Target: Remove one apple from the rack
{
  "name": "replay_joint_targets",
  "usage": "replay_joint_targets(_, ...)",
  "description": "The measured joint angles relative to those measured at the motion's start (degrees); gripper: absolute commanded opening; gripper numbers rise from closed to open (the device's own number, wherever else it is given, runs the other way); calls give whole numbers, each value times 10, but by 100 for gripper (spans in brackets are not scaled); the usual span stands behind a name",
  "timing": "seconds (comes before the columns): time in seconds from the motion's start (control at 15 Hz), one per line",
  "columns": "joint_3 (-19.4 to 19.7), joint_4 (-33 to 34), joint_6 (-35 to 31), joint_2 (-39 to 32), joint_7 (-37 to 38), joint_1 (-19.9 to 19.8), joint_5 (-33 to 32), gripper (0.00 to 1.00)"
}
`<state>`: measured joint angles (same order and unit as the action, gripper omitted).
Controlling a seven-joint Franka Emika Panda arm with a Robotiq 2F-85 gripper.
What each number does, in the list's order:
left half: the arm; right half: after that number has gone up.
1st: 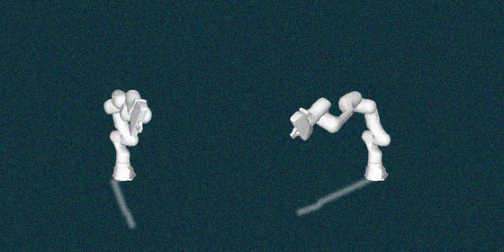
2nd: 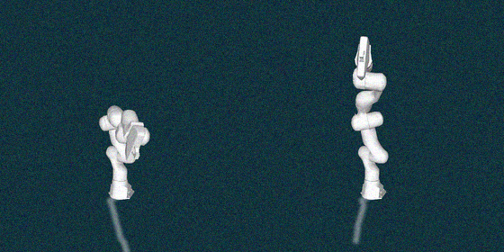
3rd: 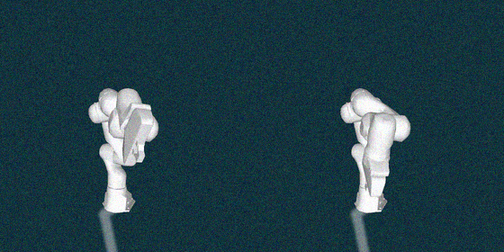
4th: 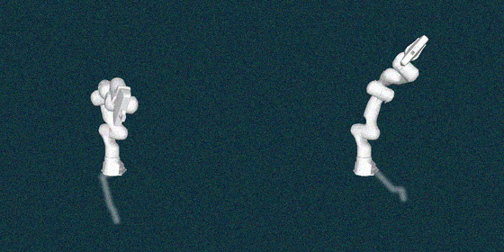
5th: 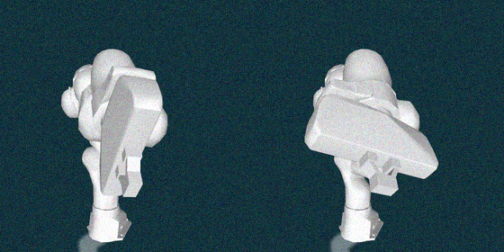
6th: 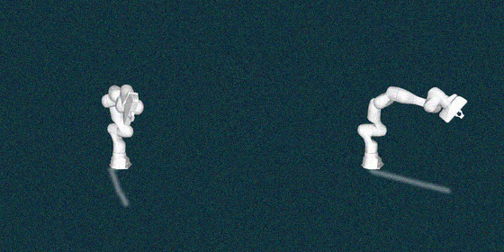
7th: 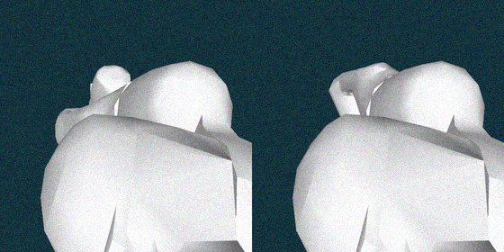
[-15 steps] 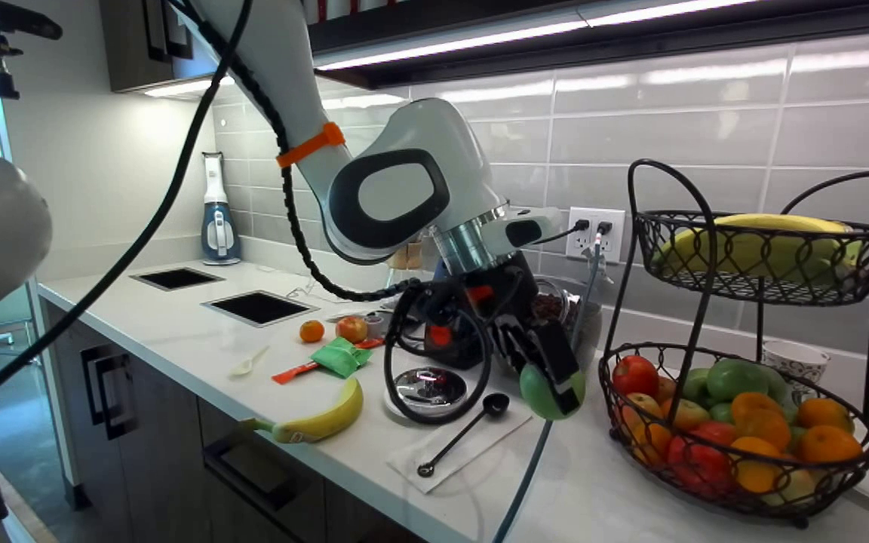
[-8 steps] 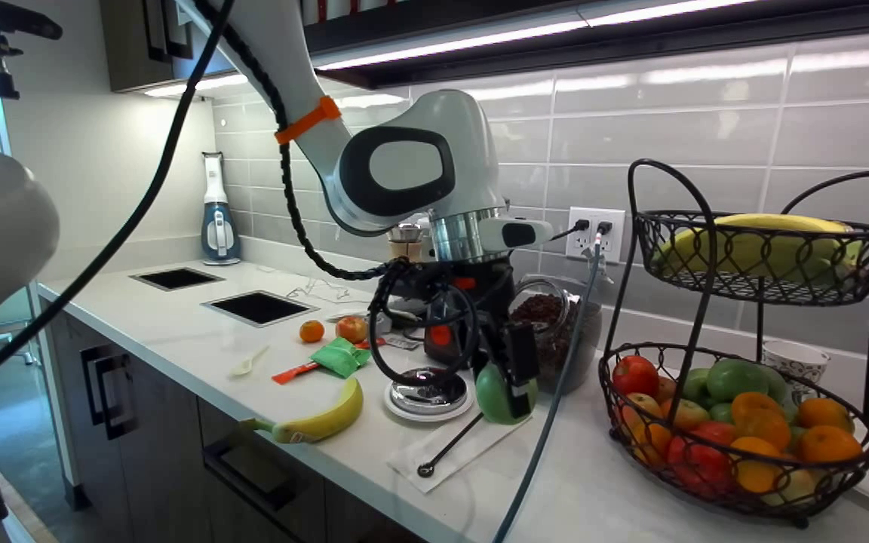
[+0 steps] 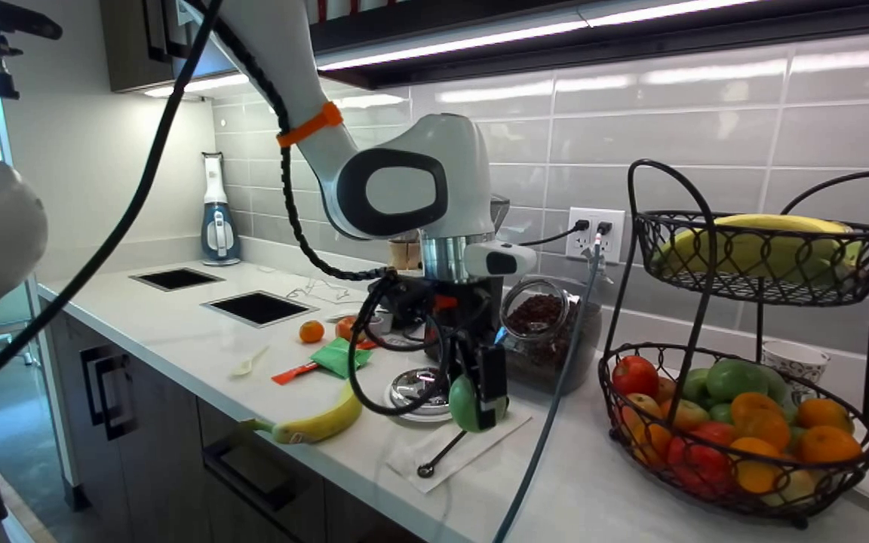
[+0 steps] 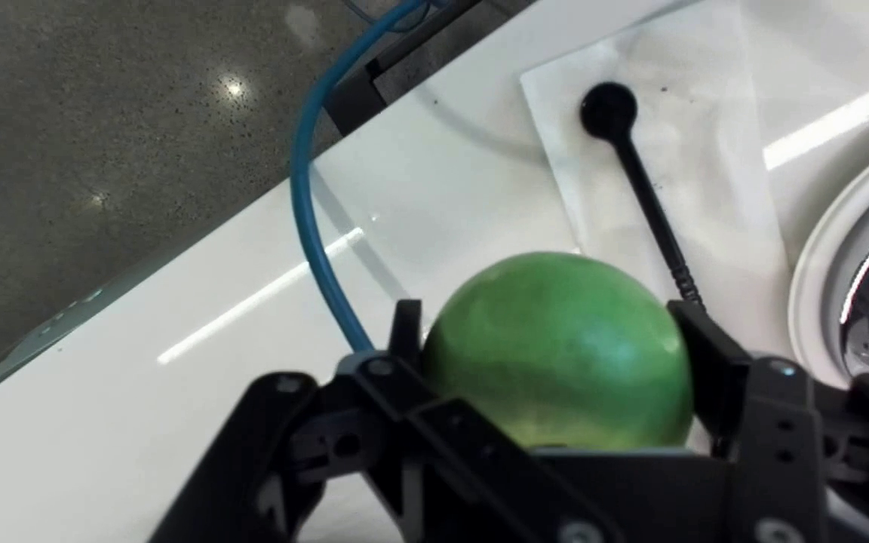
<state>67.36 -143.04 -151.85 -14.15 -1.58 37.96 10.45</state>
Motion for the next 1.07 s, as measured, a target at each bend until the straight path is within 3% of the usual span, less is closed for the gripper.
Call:
replay_joint_targets(0.13,-85,3,-6,4,9,-87,-3,54)
replay_joint_targets(0.2,-127,7,-9,4,12,-132,-2,79)
replay_joint_targets(0.33,-200,20,-10,-1,28,-211,-2,79)
replay_joint_targets(0.4,-215,25,-10,-4,30,-229,-2,79)
replay_joint_targets(0.47,-220,28,-10,-6,31,-237,-2,54)
replay_joint_targets(0.6,-236,30,-10,-5,38,-252,-13,54)
replay_joint_targets(0.87,-335,30,-33,-8,63,-347,-38,54)
replay_joint_targets(1.07,-381,31,-52,-14,83,-399,-52,54)
